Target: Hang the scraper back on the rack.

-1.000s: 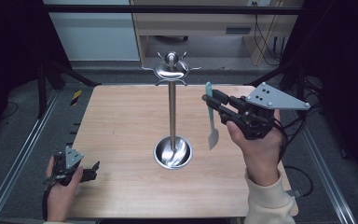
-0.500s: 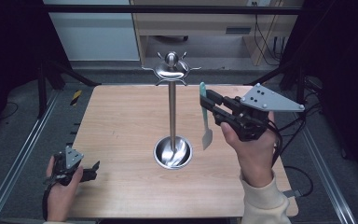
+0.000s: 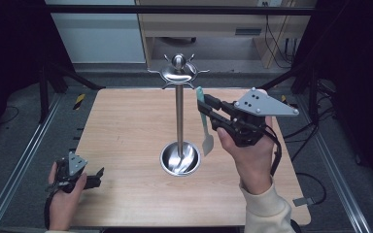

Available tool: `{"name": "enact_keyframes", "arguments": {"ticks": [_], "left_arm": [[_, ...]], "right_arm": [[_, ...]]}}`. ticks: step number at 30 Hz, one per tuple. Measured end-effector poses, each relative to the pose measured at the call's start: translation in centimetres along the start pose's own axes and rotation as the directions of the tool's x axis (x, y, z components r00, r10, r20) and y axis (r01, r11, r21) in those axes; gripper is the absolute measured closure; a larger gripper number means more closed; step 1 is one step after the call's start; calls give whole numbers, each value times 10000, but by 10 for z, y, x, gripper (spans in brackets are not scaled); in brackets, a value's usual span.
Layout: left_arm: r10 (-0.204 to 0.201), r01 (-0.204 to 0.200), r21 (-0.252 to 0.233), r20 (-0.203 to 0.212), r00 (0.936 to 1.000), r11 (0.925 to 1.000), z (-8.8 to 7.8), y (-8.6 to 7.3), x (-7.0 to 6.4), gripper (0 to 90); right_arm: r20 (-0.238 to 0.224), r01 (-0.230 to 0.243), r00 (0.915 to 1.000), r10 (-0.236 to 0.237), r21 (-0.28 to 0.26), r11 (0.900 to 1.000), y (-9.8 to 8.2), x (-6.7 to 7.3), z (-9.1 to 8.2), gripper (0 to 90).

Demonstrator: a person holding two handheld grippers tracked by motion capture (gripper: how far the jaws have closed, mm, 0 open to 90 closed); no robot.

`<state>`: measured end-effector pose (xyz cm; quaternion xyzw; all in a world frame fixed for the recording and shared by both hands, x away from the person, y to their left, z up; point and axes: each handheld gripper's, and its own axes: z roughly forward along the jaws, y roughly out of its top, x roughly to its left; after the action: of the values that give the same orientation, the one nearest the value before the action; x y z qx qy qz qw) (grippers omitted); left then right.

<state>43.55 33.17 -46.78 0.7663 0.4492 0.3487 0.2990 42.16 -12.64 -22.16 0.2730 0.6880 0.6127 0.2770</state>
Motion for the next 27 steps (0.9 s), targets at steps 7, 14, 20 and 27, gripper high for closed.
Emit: {"name": "enact_keyframes", "arguments": {"ticks": [7,14,20,27], "left_arm": [[9,-9,3,-6,10000,10000,0,0,0,32],[56,-56,27,5,10000,10000,0,0,0,32],[56,-56,37,8,10000,10000,0,0,0,32],[67,-68,57,52,10000,10000,0,0,-1,32]], "right_arm": [[64,15,10000,-15,32,10000,0,0,5,741],[35,-17,10000,17,109,9999,0,1,10,740],[56,-109,9999,108,205,9997,-1,0,13,740],[73,-162,9998,161,248,9996,-3,-1,19,740]]}}
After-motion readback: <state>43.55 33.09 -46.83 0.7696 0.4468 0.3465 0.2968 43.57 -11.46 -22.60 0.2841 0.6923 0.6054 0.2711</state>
